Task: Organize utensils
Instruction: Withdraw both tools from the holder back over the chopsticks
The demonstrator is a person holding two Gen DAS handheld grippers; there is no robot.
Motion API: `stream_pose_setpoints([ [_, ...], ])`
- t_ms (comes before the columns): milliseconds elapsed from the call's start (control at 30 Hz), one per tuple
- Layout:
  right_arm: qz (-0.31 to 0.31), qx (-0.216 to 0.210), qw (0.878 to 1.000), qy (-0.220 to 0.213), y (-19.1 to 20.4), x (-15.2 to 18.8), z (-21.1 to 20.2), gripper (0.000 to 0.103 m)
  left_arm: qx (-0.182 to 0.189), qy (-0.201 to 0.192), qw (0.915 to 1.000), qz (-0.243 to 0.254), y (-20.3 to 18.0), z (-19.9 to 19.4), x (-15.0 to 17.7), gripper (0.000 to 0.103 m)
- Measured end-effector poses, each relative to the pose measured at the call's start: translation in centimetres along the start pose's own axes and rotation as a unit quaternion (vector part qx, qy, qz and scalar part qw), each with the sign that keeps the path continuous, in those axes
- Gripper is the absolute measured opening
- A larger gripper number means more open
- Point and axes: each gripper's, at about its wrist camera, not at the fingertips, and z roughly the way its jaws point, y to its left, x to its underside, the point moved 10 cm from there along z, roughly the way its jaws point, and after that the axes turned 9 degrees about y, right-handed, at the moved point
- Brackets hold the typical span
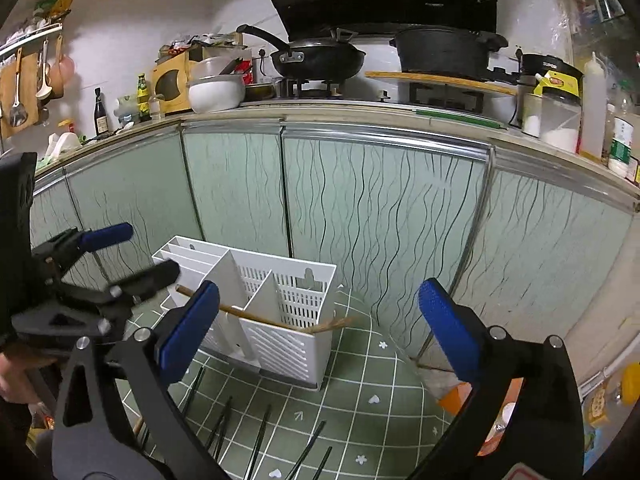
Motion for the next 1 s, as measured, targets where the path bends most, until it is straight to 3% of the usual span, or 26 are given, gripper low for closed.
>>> stream_pose_setpoints([
  [467, -0.003, 0.008, 1.0, -0.004, 0.6, 5.2, -5.6, 0.096, -0.006, -0.022, 0.9997, 0.005, 0.7, -8.2, 4.3, 0.098],
  [1000, -0.022, 0.06, 0.998, -0.008, 2.1, 14.8, -8.6, 0.096, -0.035, -0.022, 0.9987, -0.029, 5.1, -12.9, 14.8, 0.098],
])
